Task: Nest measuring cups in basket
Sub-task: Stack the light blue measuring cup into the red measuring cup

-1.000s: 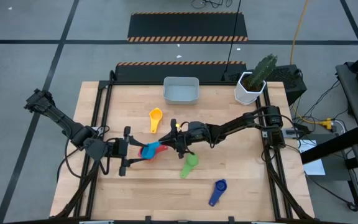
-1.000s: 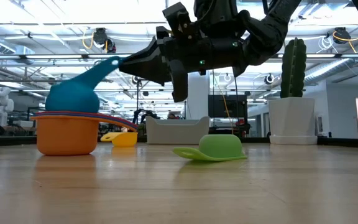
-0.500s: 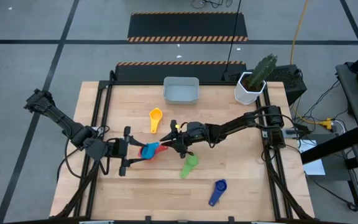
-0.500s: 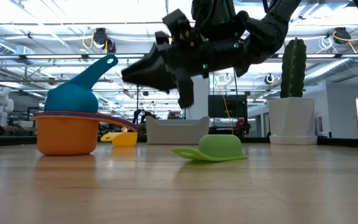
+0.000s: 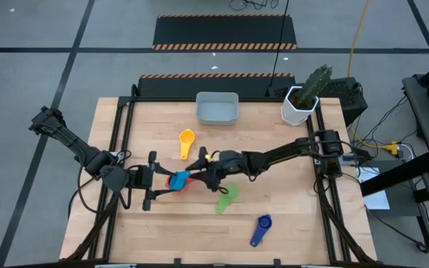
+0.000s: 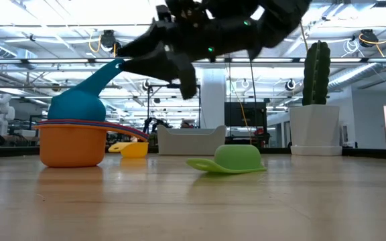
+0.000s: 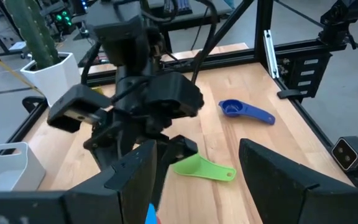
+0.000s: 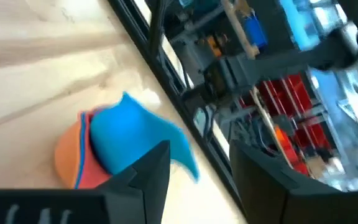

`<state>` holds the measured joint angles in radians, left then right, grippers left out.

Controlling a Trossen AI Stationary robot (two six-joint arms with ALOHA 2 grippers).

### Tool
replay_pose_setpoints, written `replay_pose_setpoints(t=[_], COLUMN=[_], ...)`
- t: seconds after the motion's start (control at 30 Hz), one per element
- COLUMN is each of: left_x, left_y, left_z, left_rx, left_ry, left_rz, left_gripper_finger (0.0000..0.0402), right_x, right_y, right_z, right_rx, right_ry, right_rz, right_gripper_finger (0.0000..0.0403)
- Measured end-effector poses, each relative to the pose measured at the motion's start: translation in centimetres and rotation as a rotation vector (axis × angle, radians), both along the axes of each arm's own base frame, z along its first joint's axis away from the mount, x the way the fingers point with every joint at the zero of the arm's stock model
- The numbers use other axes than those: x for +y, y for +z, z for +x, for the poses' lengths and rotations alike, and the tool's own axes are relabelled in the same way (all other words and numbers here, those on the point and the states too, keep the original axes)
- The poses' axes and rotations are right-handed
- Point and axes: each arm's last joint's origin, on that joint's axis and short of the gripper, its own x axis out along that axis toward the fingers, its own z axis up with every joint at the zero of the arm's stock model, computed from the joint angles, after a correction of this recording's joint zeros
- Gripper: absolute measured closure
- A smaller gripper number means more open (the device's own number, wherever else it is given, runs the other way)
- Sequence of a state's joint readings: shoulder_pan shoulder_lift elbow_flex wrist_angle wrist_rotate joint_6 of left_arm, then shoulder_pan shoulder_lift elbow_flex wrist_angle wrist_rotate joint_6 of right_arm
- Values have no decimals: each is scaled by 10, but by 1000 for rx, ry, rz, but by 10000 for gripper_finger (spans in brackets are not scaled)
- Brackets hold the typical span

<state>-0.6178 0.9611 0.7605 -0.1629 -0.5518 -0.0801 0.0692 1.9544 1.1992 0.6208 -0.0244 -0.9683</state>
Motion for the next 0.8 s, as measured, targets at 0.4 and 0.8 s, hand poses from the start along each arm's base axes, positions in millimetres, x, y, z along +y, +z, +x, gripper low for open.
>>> replay_pose_setpoints(t=[0.4,0.8], left_x=[-4,-7], left_y=[-2,-1], left_z=[-1,-3], left_rx=[11,6], left_ry=[4,-19], left_rz=[-46,-25], left_gripper_finger=[170,170], right_x=[2,15], right_y=[-4,1], right_z=[23,22], right_rx=[124,92], right_ry=[46,25], right_rz=[-67,-85], right_gripper_finger=[301,395])
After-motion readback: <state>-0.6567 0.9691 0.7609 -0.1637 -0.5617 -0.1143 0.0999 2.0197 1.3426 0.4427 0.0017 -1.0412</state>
